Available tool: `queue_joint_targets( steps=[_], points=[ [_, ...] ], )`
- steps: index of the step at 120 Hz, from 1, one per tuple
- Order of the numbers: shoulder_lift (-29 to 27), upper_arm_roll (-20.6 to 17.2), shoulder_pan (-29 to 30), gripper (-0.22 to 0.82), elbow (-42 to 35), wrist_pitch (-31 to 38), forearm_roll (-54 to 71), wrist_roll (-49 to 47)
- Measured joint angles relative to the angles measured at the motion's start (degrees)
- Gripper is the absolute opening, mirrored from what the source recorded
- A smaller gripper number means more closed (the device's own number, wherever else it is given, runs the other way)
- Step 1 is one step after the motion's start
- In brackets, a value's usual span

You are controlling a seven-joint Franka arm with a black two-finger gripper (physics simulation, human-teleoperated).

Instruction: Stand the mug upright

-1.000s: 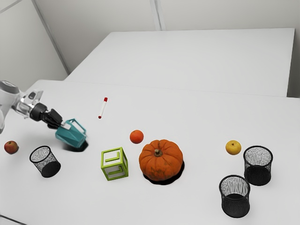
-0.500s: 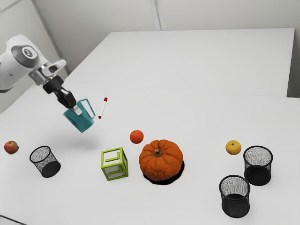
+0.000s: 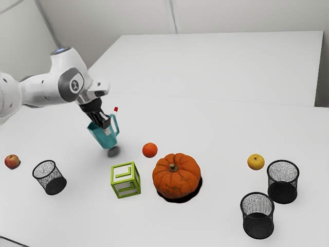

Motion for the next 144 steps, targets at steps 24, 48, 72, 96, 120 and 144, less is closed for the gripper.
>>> queue_joint_targets(
  steps=[24,48,72,96,120,144],
  points=[
    [-1.35,-0.86,-0.47,-0.18,-5.6,7.16,2.97,-4.89],
    [-0.64,-0.87,-0.29,-0.18,-7.42,9.93,4.33,-8.56],
    [-0.41,-1.71,-0.32,0.13,-7.47,10.85,4.05,-10.7],
    [-2.54,-1.76,-0.17,0.42,-7.39,10.69,3.86,-11.96],
    [-5.82,-2.28,0.16,0.53,-2.65,5.23,3.34,-12.66],
    [-1.57,-3.03,-0.11,0.58,13.18,-6.6,1.77,-13.21]
  ],
)
